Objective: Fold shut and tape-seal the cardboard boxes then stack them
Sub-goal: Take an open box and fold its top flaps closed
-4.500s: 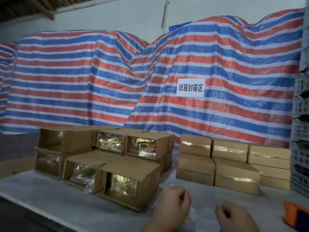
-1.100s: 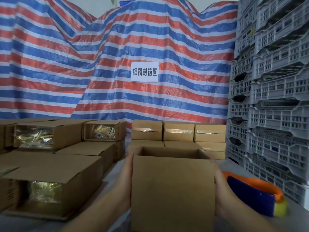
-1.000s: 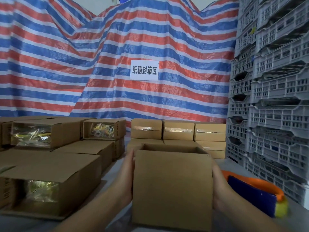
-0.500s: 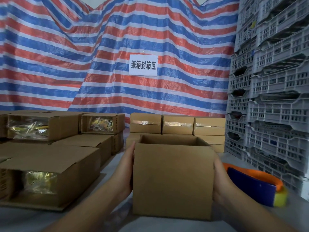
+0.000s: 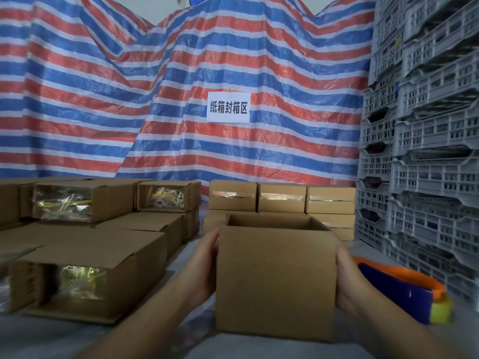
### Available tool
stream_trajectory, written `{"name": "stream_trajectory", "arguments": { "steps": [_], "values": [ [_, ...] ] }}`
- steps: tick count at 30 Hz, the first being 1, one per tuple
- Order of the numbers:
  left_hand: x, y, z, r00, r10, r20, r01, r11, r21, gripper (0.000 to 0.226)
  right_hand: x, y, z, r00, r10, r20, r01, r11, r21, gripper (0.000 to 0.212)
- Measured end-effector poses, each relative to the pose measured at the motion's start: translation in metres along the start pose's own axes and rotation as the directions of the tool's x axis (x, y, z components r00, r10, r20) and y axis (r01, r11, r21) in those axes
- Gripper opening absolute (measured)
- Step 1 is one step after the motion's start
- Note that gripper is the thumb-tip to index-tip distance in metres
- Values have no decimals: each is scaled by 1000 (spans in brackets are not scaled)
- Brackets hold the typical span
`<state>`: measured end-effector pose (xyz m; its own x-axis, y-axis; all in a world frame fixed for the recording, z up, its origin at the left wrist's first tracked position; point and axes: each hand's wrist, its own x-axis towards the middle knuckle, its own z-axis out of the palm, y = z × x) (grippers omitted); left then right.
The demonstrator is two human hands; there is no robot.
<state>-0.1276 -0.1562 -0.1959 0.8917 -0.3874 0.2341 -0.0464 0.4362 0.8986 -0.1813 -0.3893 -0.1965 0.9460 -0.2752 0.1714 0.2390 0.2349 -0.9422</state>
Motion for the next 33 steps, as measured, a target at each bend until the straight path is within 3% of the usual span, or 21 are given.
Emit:
{"name": "stream_trajectory", "arguments": {
  "steps": [17,20,23,25,29,33],
  "values": [
    [9,-5,-8,996,-91,17,89,991,104,29,1,0,-1,1000,1,-16,-1,1000,15,57],
    [9,-4,-7,997,-69,-44,73,993,88,54,2,0,-3,1000,19,-11,-18,999,52,63],
    [7,0,0,981,37,-191,-20,995,93,64,0,-3,-1,1000,27,-3,-27,997,72,61],
    [4,4,2,966,101,-238,-75,991,115,58,-3,-7,4,999,51,-8,-51,995,83,60],
    [-3,7,4,986,80,-150,-58,987,148,27,-7,-12,8,995,86,-42,-83,995,60,49],
    [-2,6,3,992,14,-126,6,987,163,24,-8,-15,8,994,111,-22,-109,991,81,46]
  ]
}}
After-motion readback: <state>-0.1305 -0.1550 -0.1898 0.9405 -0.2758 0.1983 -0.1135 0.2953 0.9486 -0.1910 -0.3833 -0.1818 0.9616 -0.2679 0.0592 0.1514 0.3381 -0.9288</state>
